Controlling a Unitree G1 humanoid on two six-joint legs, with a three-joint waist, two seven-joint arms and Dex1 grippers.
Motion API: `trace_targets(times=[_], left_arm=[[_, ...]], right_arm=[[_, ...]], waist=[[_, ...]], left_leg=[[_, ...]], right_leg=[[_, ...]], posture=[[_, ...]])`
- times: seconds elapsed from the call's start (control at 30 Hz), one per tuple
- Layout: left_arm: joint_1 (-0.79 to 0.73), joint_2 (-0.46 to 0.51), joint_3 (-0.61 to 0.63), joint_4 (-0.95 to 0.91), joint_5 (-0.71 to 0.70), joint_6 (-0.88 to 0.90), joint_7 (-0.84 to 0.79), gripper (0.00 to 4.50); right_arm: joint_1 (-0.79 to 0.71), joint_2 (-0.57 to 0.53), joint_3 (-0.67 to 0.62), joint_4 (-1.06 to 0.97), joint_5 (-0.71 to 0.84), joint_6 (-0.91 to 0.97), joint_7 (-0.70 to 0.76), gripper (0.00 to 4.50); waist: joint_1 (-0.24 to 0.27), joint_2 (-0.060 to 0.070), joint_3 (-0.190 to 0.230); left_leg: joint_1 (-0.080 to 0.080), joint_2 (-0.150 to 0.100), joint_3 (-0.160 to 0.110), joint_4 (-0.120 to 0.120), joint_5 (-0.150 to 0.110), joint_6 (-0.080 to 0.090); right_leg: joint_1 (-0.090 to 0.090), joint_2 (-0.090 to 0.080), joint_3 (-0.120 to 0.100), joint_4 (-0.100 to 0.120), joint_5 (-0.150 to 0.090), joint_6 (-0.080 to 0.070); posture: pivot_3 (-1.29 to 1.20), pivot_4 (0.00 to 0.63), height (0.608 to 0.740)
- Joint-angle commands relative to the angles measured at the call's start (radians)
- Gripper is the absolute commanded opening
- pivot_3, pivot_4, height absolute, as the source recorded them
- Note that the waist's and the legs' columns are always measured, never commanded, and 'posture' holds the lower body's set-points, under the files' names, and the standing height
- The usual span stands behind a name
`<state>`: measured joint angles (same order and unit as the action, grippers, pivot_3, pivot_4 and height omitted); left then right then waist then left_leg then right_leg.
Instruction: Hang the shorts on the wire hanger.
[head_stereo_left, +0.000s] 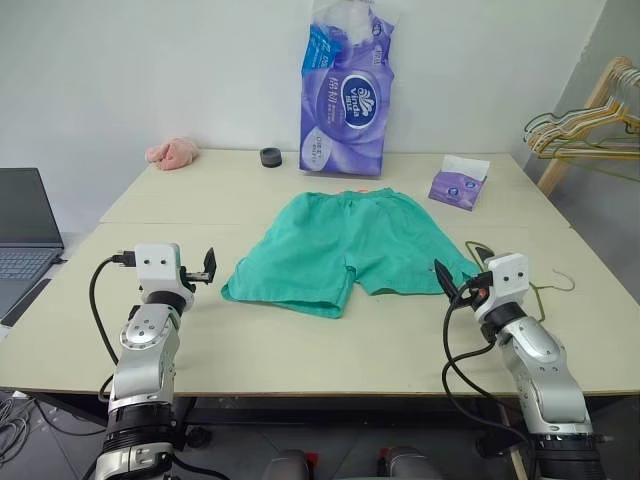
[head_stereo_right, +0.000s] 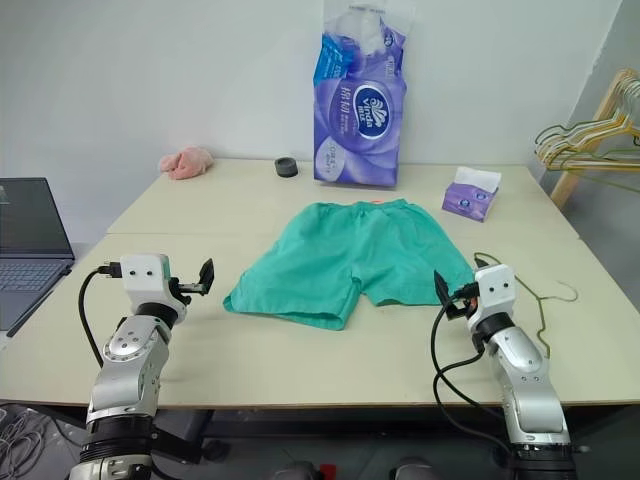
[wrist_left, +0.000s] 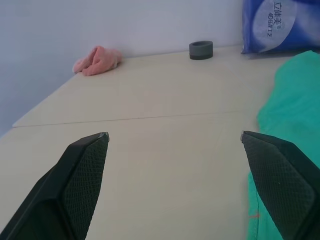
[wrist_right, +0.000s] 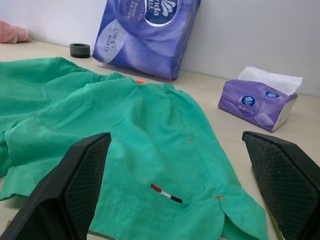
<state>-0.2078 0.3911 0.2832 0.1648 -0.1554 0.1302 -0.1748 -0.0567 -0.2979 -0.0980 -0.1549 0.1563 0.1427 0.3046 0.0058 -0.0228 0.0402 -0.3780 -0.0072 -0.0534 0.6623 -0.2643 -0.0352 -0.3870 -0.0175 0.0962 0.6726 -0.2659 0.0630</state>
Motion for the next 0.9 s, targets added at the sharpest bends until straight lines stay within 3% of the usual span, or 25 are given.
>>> trace_targets(times=[0.03,0.9], left_arm=[[-0.01,0.015,0.004,-0.043,-0.002,-0.015,-0.016,4.48],[-0.052,0.022,-0.06,-0.035,0.028,0.017,-0.088,4.48]], right_arm=[[-0.021,-0.006,-0.011,-0.018,0.0,-0.022,0.003,4.5],[0.022,-0.005,-0.011,-0.052,-0.019,-0.036,-0.004,4.5]], waist=[[0.0,0.0,0.0],[-0.008,0.0,0.0]], left_leg=[[0.0,0.0,0.0,0.0,0.0,0.0],[0.0,0.0,0.0,0.0,0.0,0.0]], right_leg=[[0.0,0.0,0.0,0.0,0.0,0.0],[0.0,0.0,0.0,-0.001,-0.001,0.0]], posture=[[0.1,0.004,0.74],[0.05,0.015,0.74]])
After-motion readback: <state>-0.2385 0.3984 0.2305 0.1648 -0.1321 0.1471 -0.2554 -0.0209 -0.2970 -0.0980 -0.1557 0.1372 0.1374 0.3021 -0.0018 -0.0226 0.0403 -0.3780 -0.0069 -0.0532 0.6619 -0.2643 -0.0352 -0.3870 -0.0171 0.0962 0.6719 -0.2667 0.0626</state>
